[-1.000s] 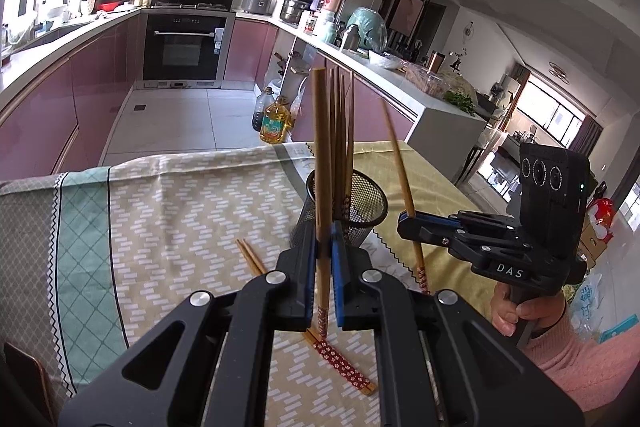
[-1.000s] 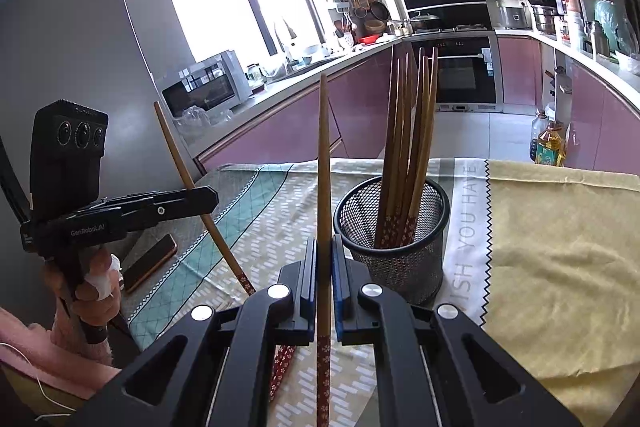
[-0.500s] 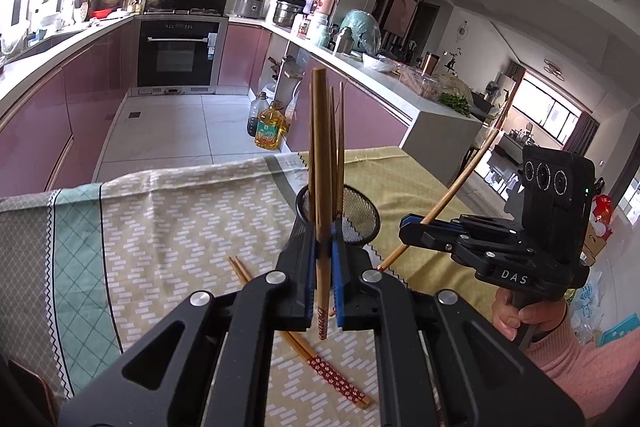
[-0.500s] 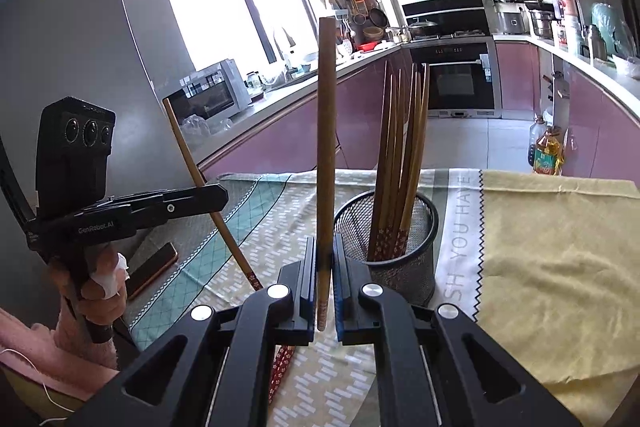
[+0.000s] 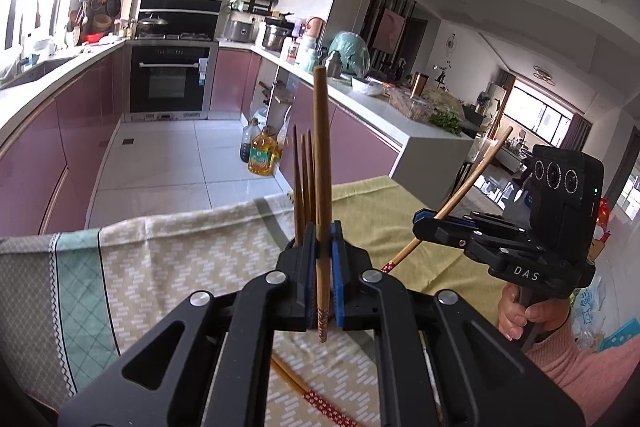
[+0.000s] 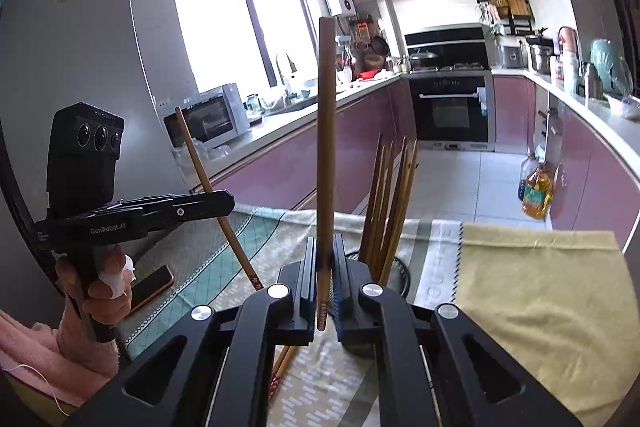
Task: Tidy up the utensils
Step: 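Lower the chopstick into the mesh cup with the right gripper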
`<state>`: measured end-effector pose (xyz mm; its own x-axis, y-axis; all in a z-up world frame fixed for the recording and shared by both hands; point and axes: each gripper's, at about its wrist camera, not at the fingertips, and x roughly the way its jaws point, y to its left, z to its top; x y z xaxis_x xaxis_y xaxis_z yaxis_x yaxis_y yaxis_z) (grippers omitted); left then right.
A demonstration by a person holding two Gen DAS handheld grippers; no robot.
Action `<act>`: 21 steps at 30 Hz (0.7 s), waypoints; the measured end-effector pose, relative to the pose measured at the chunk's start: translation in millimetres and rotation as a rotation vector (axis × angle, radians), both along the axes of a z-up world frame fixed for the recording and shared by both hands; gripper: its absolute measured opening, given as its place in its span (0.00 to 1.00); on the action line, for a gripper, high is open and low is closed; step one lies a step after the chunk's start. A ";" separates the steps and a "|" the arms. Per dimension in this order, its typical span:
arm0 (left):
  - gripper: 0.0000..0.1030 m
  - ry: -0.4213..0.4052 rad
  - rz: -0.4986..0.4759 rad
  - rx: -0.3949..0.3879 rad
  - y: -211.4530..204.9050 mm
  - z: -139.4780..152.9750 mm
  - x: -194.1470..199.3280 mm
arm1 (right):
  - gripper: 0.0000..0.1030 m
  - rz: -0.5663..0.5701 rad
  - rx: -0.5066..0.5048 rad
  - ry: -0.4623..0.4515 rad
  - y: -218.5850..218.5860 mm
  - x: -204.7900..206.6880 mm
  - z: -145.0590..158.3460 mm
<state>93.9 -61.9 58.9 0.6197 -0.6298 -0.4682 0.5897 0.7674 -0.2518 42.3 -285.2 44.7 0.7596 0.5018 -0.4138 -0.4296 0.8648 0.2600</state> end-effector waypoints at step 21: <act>0.07 -0.059 0.007 0.026 -29.6 22.5 10.5 | 0.06 -0.016 -0.018 -0.024 -2.7 22.2 10.5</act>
<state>104.4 -91.6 81.4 0.6509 -0.6138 -0.4467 0.5979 0.7771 -0.1967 64.5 -287.9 55.2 0.7772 0.4820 -0.4044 -0.4215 0.8761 0.2342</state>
